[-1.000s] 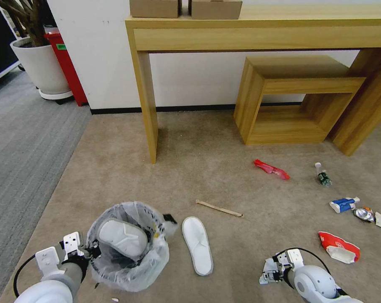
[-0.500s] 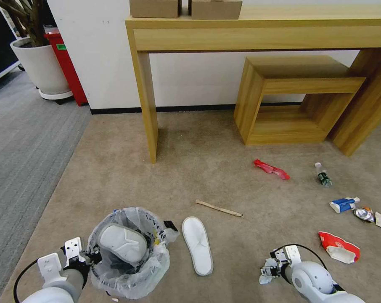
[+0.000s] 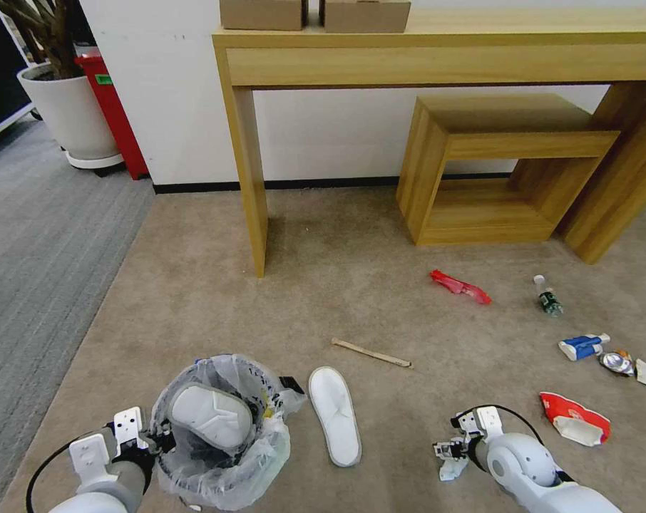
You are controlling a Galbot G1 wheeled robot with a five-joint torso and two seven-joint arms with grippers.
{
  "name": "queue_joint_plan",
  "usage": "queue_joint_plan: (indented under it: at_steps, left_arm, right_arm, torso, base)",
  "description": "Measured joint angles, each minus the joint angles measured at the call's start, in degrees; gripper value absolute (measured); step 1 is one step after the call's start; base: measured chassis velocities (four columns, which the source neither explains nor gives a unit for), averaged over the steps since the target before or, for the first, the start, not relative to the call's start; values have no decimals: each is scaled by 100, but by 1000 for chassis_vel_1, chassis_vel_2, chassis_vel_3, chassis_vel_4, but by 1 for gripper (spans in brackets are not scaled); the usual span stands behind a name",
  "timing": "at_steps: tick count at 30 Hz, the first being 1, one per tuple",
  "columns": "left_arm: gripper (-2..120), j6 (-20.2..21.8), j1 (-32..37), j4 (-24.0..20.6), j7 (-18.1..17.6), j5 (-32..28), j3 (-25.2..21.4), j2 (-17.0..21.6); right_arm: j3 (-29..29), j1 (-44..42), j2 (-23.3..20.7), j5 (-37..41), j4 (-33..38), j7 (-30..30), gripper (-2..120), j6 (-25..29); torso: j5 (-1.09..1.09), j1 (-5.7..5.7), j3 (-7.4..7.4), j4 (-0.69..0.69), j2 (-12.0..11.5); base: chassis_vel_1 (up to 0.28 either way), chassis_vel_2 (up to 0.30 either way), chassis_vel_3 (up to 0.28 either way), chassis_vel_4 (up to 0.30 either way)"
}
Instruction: Pick up the trash bin and place the garbage on the floor into it.
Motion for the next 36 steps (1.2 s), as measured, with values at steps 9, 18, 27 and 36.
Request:
queue_joint_plan:
  at_steps: [9, 18, 27, 36]
  left_arm:
    - [0, -14, -68, 46, -10, -53, 60, 32]
    - [0, -19, -101, 102, -29, -23, 158, 44]
    - [0, -19, -146, 160, -29, 19, 224, 40]
    - [0, -23, -213, 220, -33, 13, 262, 63]
  right_arm:
    - [37, -67, 50, -73, -110, -12, 100, 47]
    - [75, -147, 125, -157, -182, -23, 100, 127]
    - [1, -35, 161, -141, -267, -177, 82, 188]
    - [-128, 85, 195, -132, -326, -165, 52, 328]
  torso:
    - [0, 0, 0, 0, 0]
    - [0, 0, 0, 0, 0]
    - [0, 0, 0, 0, 0]
    - [-3, 0, -1, -1, 1]
  base:
    - [0, 0, 0, 0]
    - [0, 0, 0, 0]
    - [0, 0, 0, 0]
    - [0, 0, 0, 0]
